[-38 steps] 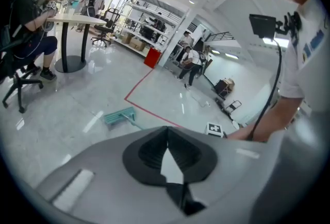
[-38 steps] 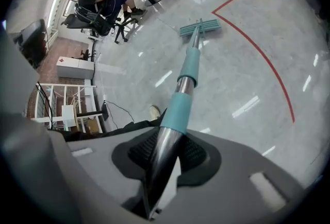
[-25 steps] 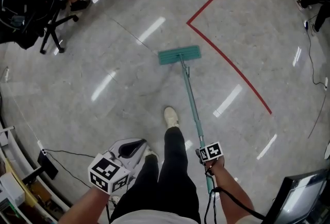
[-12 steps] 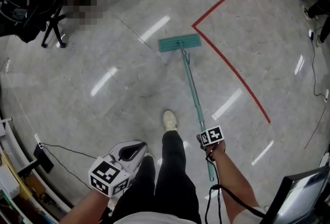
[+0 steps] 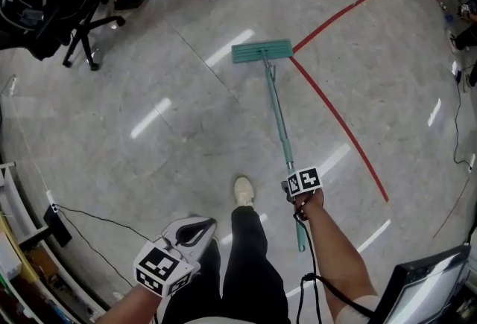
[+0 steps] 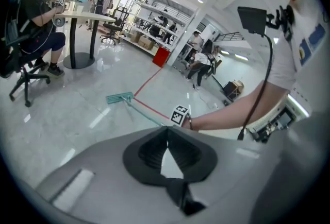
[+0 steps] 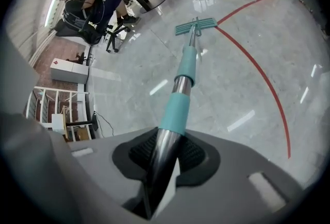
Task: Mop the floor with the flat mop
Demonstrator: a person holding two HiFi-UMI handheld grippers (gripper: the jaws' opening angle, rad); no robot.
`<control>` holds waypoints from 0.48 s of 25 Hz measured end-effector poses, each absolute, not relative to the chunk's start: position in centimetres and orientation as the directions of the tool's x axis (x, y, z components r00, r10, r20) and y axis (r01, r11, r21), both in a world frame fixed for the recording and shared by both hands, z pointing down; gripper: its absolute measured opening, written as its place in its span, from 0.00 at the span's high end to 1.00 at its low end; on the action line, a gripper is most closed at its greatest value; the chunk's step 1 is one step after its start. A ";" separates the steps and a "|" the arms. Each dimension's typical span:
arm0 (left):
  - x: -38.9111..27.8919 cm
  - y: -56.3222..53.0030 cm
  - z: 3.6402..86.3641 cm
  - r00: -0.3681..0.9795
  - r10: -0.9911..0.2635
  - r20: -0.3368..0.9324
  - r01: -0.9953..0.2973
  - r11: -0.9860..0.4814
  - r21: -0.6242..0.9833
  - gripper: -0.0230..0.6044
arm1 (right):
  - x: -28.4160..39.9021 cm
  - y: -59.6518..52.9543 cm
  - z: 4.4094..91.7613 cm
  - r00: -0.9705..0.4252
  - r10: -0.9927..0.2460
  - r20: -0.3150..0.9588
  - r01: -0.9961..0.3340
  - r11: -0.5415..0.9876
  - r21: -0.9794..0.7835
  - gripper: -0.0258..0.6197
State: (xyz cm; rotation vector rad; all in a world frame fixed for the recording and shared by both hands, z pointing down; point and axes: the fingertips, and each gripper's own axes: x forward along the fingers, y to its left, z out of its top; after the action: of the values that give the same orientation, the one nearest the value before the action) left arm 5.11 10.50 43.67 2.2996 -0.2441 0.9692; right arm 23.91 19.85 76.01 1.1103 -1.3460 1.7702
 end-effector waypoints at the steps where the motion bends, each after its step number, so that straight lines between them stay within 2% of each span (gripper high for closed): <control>1: 5.2 10.1 43.7 0.711 0.062 0.701 -0.393 -0.791 0.469 0.96 | 24.6 18.0 76.1 -0.441 -0.008 0.898 -0.863 -0.270 -0.426 0.82; 12: 4.7 7.2 44.4 0.691 -0.003 0.723 -0.457 -0.776 0.434 0.96 | 31.8 -1.5 76.4 -0.450 -0.037 0.892 -0.857 -0.264 -0.443 0.82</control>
State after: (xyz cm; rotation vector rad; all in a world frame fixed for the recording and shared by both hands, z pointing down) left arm 4.70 7.23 44.39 2.2929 -0.3509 0.9783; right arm 31.79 -1.52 76.43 1.1287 -1.3880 1.7761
